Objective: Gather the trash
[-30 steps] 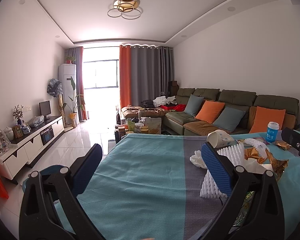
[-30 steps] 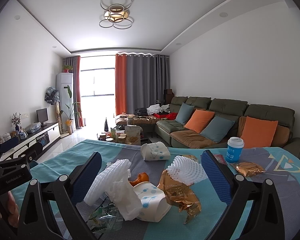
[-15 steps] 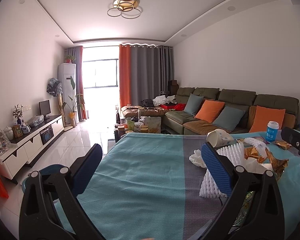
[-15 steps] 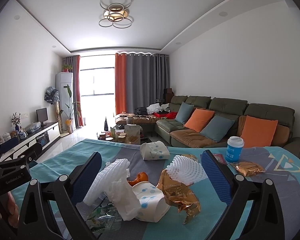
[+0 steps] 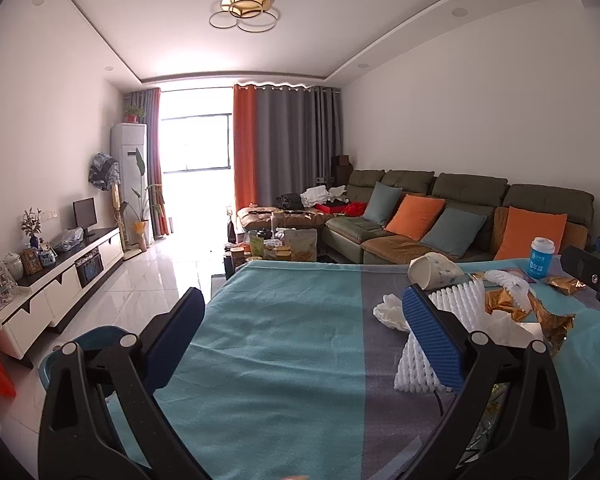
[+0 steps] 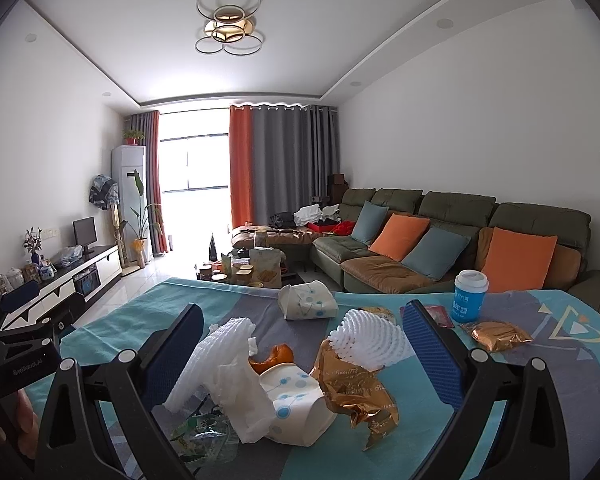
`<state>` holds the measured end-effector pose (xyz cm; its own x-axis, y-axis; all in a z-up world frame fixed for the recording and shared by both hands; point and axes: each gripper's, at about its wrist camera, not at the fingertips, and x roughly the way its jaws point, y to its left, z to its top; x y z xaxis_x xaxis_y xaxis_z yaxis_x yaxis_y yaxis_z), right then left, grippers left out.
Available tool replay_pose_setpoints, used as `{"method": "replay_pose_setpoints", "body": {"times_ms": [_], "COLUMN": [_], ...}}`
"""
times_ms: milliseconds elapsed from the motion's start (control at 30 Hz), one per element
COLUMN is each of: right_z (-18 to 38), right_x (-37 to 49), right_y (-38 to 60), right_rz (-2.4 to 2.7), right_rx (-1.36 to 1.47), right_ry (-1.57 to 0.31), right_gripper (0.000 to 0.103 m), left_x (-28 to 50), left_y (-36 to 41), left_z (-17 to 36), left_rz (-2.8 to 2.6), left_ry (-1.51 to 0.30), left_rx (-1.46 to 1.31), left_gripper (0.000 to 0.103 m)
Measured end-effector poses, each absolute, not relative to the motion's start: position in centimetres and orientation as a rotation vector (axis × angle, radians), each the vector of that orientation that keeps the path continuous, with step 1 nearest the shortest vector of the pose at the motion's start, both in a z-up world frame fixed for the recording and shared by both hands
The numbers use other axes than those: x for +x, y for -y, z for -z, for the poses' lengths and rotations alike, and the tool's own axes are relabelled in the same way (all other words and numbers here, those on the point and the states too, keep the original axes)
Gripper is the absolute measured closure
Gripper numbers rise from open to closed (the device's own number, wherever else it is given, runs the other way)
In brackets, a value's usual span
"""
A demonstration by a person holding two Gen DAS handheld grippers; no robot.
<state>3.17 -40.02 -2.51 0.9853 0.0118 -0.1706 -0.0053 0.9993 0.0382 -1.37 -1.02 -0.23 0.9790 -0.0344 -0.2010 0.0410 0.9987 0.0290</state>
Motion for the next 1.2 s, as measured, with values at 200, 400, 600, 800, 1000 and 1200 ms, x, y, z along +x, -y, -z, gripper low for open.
{"method": "replay_pose_setpoints", "body": {"times_ms": [200, 400, 600, 800, 1000, 1200], "right_z": [2.7, 3.6, 3.9, 4.8, 5.7, 6.1], "right_x": [4.1, 6.0, 8.3, 9.8, 9.0, 7.2], "right_y": [41.0, 42.3, 43.5, 45.2, 45.2, 45.4], "right_rz": [-0.02, -0.038, -0.047, -0.107, -0.165, -0.192], "right_rx": [0.056, 0.092, 0.115, 0.179, 0.18, 0.13], "right_ry": [-0.218, -0.323, -0.405, -0.5, -0.564, -0.595], "right_gripper": [0.007, 0.007, 0.007, 0.027, 0.028, 0.028], "left_x": [-0.4, 0.8, 2.8, 4.8, 5.9, 6.2], "left_y": [1.7, 3.3, 5.5, 5.9, 6.7, 7.0], "left_z": [0.8, 1.7, 3.0, 4.3, 5.3, 5.9], "left_rz": [0.167, 0.318, 0.441, 0.513, 0.584, 0.614], "left_ry": [-0.281, -0.363, -0.48, -0.584, -0.647, -0.672], "left_rx": [0.022, 0.035, 0.043, 0.011, 0.019, 0.017], "left_gripper": [0.006, 0.006, 0.006, 0.023, 0.052, 0.089]}}
